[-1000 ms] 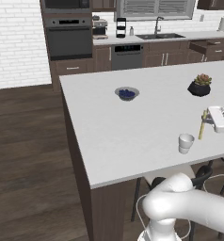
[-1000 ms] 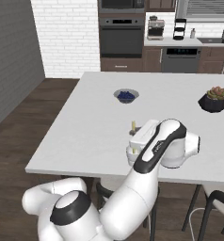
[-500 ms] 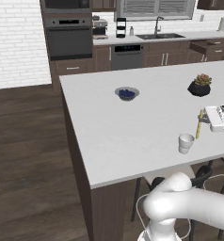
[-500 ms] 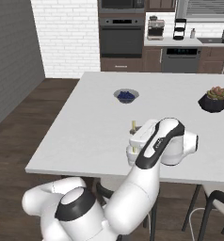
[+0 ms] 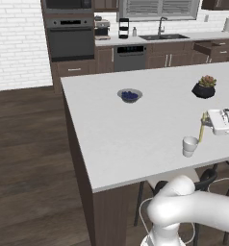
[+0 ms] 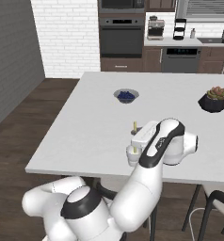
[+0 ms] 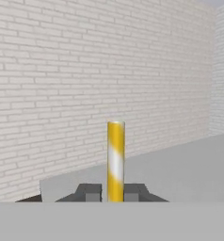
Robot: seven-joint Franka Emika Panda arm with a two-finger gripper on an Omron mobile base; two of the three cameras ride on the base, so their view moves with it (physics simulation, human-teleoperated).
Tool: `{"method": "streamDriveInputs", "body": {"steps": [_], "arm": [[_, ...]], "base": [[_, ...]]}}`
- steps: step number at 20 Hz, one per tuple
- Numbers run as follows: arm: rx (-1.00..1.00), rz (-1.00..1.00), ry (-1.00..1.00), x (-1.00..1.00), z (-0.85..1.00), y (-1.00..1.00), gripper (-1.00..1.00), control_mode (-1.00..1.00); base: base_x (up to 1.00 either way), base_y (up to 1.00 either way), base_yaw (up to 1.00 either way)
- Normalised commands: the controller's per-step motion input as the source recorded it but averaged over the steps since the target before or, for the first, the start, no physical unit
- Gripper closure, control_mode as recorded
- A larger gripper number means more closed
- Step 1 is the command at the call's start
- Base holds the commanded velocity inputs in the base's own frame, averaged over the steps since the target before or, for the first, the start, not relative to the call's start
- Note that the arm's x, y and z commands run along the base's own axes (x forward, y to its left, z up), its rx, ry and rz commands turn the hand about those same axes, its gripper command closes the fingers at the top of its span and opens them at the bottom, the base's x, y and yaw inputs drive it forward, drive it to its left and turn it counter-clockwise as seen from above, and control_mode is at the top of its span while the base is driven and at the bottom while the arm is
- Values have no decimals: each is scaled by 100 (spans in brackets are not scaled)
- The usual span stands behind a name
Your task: Take a straw from the drawer in front and place it inside the glass cup on the dining counter.
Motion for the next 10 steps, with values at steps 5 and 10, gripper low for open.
{"method": "streamDriveInputs", "body": {"steps": [5, 10], "arm": [[0, 0, 3, 17, -19, 0, 100, -100], [0, 0, 2, 12, -14, 0, 100, -100]], "base": [[0, 0, 0], [0, 0, 0]]}}
